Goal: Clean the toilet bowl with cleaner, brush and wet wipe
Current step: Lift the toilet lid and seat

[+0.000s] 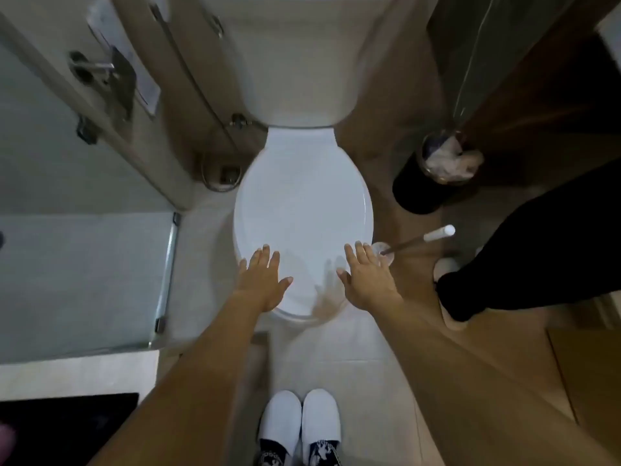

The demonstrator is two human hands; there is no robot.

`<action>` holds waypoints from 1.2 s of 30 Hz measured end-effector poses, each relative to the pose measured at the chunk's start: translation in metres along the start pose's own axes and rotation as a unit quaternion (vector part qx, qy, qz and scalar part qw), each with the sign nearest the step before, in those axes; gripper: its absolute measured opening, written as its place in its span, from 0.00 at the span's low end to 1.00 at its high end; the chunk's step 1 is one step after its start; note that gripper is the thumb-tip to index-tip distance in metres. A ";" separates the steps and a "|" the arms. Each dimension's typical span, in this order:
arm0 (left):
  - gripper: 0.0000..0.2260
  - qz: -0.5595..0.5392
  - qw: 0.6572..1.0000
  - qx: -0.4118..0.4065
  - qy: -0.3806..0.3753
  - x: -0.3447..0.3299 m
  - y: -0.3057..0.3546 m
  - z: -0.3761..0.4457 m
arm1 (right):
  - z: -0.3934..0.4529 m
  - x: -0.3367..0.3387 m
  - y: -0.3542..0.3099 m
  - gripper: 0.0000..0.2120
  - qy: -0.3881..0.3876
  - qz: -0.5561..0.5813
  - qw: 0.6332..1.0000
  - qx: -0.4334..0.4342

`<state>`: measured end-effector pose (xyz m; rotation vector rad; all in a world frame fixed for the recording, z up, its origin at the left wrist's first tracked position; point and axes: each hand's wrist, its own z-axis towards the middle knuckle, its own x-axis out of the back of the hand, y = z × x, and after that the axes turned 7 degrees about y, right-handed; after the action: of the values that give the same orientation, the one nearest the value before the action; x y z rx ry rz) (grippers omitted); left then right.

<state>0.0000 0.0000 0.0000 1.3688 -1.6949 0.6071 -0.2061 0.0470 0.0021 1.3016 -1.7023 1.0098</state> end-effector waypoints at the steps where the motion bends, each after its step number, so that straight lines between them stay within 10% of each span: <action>1: 0.30 0.015 1.000 -0.001 -0.005 -0.013 0.000 0.002 | 0.000 -0.012 0.000 0.28 -0.008 -0.009 1.000 0.003; 15: 0.43 0.067 0.976 -0.049 0.201 -0.139 -0.021 0.016 | -0.003 -0.119 0.013 0.39 0.047 0.033 0.996 0.068; 36: 0.45 0.191 0.934 -0.108 0.281 -0.150 -0.040 0.026 | 0.000 -0.149 0.013 0.44 0.159 -0.096 0.977 0.107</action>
<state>0.0353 0.0483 -0.1454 0.6205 -1.4948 0.9015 -0.1891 0.1052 -0.1343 1.3264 -1.2309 1.2360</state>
